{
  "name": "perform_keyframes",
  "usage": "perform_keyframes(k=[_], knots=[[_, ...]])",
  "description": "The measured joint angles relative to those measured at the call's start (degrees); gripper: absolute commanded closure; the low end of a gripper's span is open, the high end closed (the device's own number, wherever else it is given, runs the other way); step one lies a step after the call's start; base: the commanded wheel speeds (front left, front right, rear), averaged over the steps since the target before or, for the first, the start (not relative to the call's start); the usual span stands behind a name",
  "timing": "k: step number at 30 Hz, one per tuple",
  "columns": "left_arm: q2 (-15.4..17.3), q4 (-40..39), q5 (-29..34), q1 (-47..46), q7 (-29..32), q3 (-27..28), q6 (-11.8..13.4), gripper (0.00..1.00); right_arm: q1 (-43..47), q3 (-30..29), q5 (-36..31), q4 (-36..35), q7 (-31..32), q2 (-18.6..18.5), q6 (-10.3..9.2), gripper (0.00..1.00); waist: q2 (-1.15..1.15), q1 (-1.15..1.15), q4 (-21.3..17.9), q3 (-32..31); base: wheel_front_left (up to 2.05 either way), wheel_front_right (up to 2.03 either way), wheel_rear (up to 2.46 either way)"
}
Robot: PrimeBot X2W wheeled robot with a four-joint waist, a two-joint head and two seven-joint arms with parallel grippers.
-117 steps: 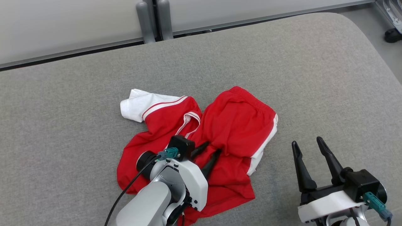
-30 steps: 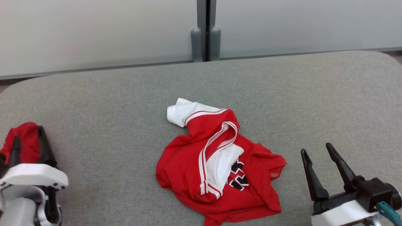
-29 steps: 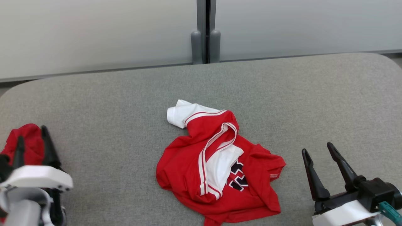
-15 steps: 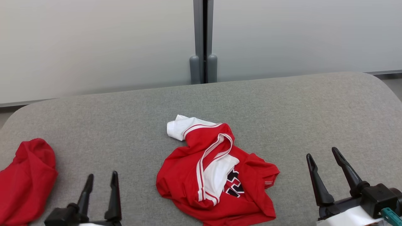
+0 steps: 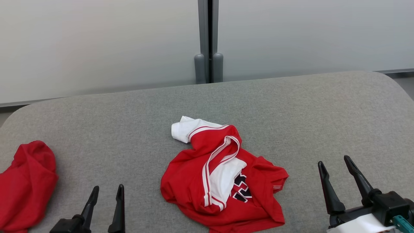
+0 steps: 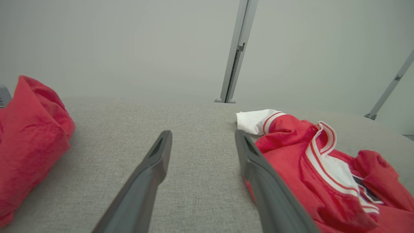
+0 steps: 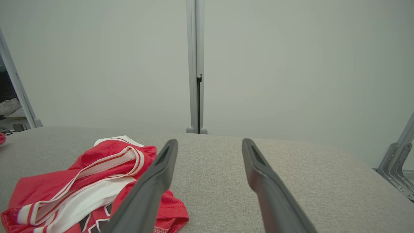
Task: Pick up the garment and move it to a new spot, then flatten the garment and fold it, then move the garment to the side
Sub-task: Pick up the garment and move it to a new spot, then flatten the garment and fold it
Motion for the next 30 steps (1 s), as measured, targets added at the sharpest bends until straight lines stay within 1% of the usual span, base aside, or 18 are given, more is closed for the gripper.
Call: perform_keyframes(k=[9, 19, 24, 27, 28, 30], knots=[[-0.2, 1.0, 1.1, -1.2, 0.0, 3.0, -0.7, 0.00, 0.6, -0.3, 0.0, 1.6, 0.0, 0.6, 0.00, 0.00, 0.00, 0.00, 1.5, 0.3, 0.00, 0.00, 0.00], [-0.3, 1.0, 1.0, -1.4, 0.0, 3.3, -1.0, 0.00, 0.5, 0.0, 0.1, 1.8, 0.0, 0.6, 0.00, 0.00, 0.00, 0.00, 1.8, 0.1, 0.00, 0.00, 0.00], [-0.3, 0.8, 1.2, -1.4, 0.0, 3.4, -0.7, 0.00, 0.5, 0.3, 0.1, 1.7, 0.0, 0.4, 0.00, 0.00, 0.00, 0.00, 1.5, 0.1, 0.00, 0.00, 0.00], [-0.2, 0.7, 0.2, -2.6, 0.0, -3.5, -1.0, 0.00, 0.1, 0.4, 0.4, 1.3, 0.0, 0.2, 0.00, 0.00, 0.00, 0.00, 1.3, 0.5, 0.00, 0.00, 0.00], [-0.2, 1.1, 0.9, -3.3, 0.0, -5.9, -1.0, 0.00, -0.1, 0.6, 0.5, 1.2, 0.0, 0.1, 0.00, 0.00, 0.00, 0.00, 1.2, 0.7, 0.00, 0.00, 0.00], [-0.3, 1.9, 0.4, -4.9, 0.7, -11.9, -1.1, 0.00, -0.5, 1.2, 0.5, 1.1, 0.0, -0.2, 0.00, 0.00, 0.00, 0.00, 0.9, 1.1, 0.00, 0.00, 0.00]])
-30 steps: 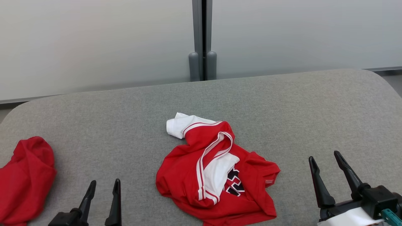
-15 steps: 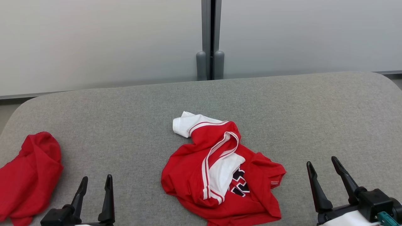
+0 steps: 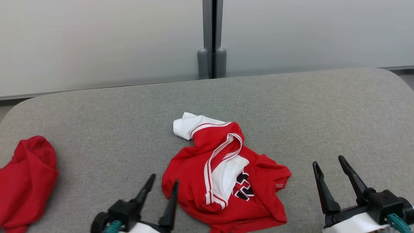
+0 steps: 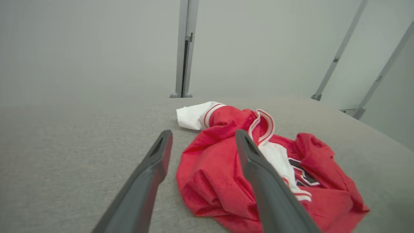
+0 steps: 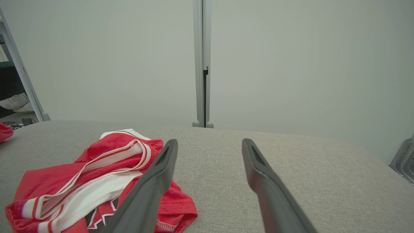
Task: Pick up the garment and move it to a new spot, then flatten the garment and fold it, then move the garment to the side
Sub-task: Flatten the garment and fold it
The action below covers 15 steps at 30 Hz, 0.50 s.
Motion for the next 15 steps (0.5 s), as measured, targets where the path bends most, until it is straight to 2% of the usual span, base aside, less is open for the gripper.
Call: perform_keyframes(k=[3, 6, 9, 13, 14, 15], knots=[[0.0, 2.1, -1.3, -3.1, 3.7, -8.4, -0.2, 0.00, -1.1, 0.7, 0.2, -0.1, 0.0, 0.0, 0.00, 0.00, 0.00, 0.00, -0.9, 0.9, 0.00, 0.00, 0.00], [-0.1, 5.8, -1.7, -6.1, 7.6, -14.2, -0.2, 0.00, -2.1, 1.8, 0.5, -0.2, 0.0, 0.1, 0.00, 0.00, 0.00, 0.00, -2.3, 1.8, 0.00, 0.00, 0.00], [-0.1, 9.5, -1.8, -8.6, 9.8, -16.5, 1.2, 0.00, -2.4, 2.2, 0.7, -0.1, 0.0, 0.4, 0.01, 0.00, 0.00, 0.00, -4.0, 2.6, 0.00, 0.00, 0.00], [0.0, 13.4, -1.8, -9.8, 10.8, -16.0, 4.1, 0.00, -2.4, 1.8, 1.0, 0.1, 0.0, 0.6, 0.00, 0.00, 0.00, 0.00, -6.4, 3.3, 0.00, 0.00, 0.00], [0.1, 14.0, -1.8, -9.9, 10.7, -15.8, 4.4, 0.28, -2.4, 1.6, 1.0, 0.1, 0.0, 0.6, 0.01, 0.00, 0.00, 0.00, -6.8, 3.4, 0.00, 0.00, 0.00], [0.2, 14.2, -2.0, -10.1, 10.4, -15.2, 4.8, 0.72, -2.3, 1.6, 1.0, 0.1, 0.0, 0.7, 0.00, 0.00, 0.00, 0.00, -7.2, 3.5, 0.00, 0.00, 0.00]])
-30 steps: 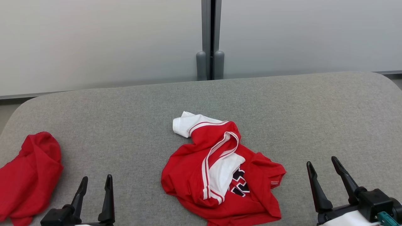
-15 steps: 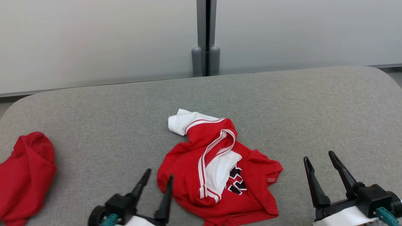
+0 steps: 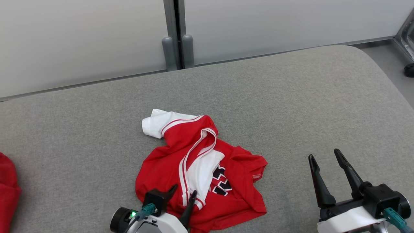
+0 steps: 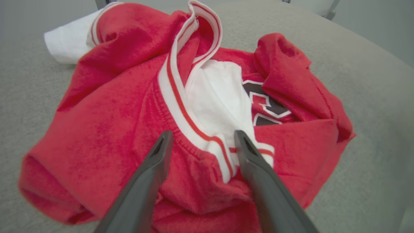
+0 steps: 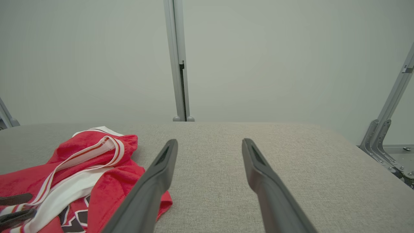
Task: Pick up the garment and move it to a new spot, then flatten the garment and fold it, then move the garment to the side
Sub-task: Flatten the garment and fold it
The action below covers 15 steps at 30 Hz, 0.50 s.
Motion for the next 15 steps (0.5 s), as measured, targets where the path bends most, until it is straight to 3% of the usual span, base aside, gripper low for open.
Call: perform_keyframes(k=[1, 8, 15], knots=[[0.2, 0.2, -0.4, -0.1, -0.2, 0.5, 0.3, 1.00, 0.1, 0.0, 0.0, 0.0, 0.0, 0.0, 0.00, 0.00, 0.00, 0.00, -0.3, 0.1, 0.00, 0.00, 0.00], [1.0, -3.1, -6.6, 1.0, -0.6, 5.2, 0.0, 1.00, 0.5, -0.9, 0.0, 0.0, 0.0, 0.2, 0.01, 0.00, 0.00, 0.00, -0.3, 0.2, 0.00, 0.00, 0.00], [0.9, -19.6, -16.4, -1.1, 0.3, 13.7, 0.4, 1.00, 0.7, -0.6, 0.0, 0.2, 0.0, 0.2, 0.00, 0.00, 0.00, 0.00, 1.9, -0.5, 0.00, 0.00, 0.00]])
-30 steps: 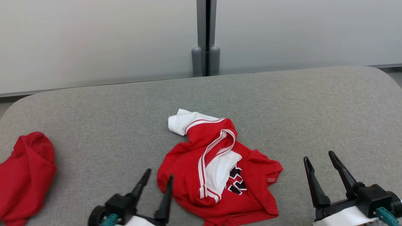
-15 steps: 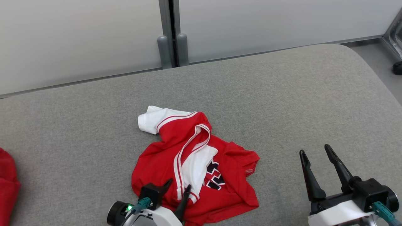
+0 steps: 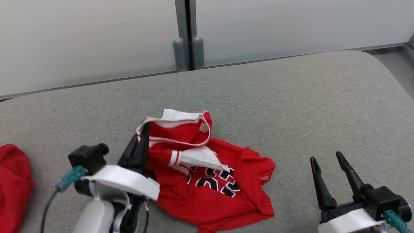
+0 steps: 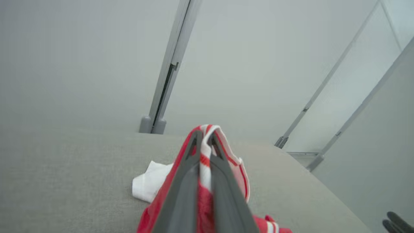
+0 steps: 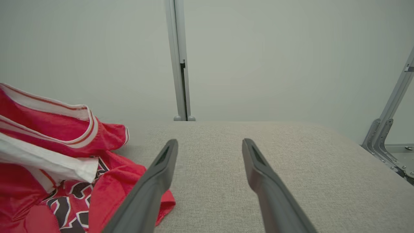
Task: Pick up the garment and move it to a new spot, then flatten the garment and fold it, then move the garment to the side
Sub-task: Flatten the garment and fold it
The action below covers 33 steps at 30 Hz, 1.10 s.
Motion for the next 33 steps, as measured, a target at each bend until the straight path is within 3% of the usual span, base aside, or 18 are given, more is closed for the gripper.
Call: perform_keyframes(k=[10, 19, 29, 33], knots=[[3.8, -14.7, -8.2, -10.2, 11.5, 5.0, 0.2, 1.00, -0.3, 1.8, 0.0, 0.8, 0.0, -0.2, 0.00, 0.00, 0.00, 0.00, 1.4, -1.7, 0.00, 0.00, 0.00], [5.5, -23.8, -22.7, -17.0, 24.6, 6.3, -1.7, 1.00, -0.3, 2.0, 0.3, 1.0, 0.0, -0.8, 0.01, 0.00, 0.00, 0.00, -0.6, -2.9, 0.00, 0.00, 0.00], [4.7, -32.8, -33.8, -17.8, 32.8, 4.2, -2.1, 1.00, 0.2, 1.6, 0.4, 1.2, 0.0, -0.8, 0.01, 0.00, 0.00, 0.00, -2.1, -3.1, 0.00, 0.00, 0.00], [3.8, -37.5, -39.7, -19.6, 35.0, 4.6, -0.8, 1.00, -0.2, 2.1, 0.5, 1.3, 0.0, -0.7, 0.00, 0.00, 0.00, 0.00, -3.1, -2.9, 0.00, 0.00, 0.00]])
